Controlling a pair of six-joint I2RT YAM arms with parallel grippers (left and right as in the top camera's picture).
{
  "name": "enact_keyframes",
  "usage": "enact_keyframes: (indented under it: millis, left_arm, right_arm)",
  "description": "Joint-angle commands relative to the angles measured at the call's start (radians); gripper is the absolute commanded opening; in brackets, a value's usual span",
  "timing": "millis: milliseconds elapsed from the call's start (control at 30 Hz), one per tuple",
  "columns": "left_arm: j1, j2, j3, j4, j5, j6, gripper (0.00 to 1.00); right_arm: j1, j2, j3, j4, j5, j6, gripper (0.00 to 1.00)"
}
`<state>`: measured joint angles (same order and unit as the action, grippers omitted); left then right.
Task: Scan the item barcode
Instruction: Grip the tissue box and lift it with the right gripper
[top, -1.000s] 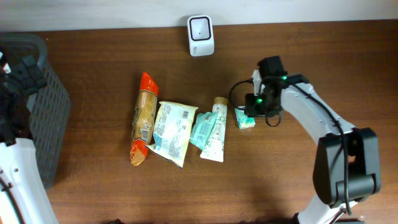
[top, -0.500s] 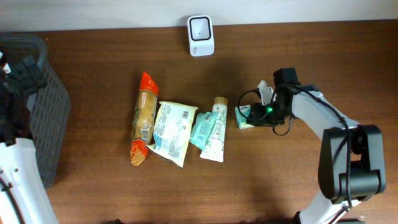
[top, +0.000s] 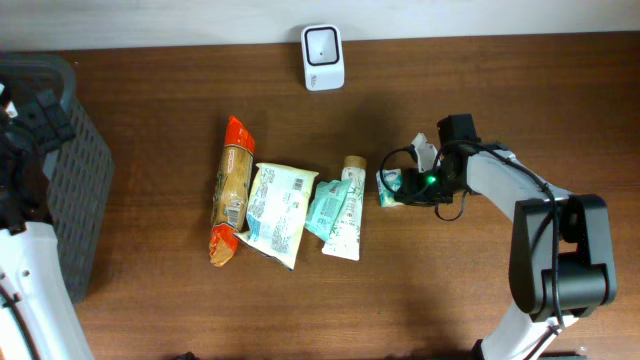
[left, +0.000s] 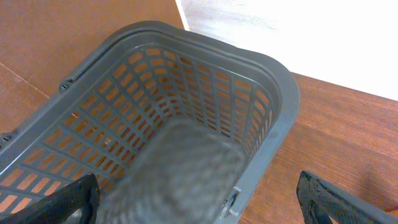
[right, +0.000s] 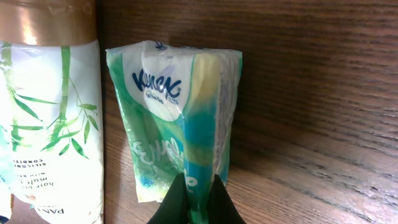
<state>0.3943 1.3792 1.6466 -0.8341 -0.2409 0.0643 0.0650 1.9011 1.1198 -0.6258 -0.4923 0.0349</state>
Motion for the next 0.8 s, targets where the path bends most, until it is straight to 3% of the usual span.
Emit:
enact_keyframes:
  millis: [0,200,400,767]
  left_arm:
    - [0.002,0.0,0.006,0.002,-0.007,0.013,0.99]
    - [0.002,0.0,0.006,0.002,-0.007,0.013,0.99]
    - [0.002,0.0,0.006,0.002,-0.007,0.013,0.99]
    - [0.002,0.0,0.006,0.002,-0.007,0.013,0.99]
  right_arm:
    - [-0.008,0.021,-0.016,-0.006,-0.016,0.006,0.04]
    - [-0.066,0.017,-0.016,-0.016,-0.146,-0.013,0.04]
    - [-0.138,0.005,-0.014,-0.082,-0.341,-0.123,0.04]
    - [-0.179,-0.148,-0.014,-0.216,-0.529,-0.249,0.04]
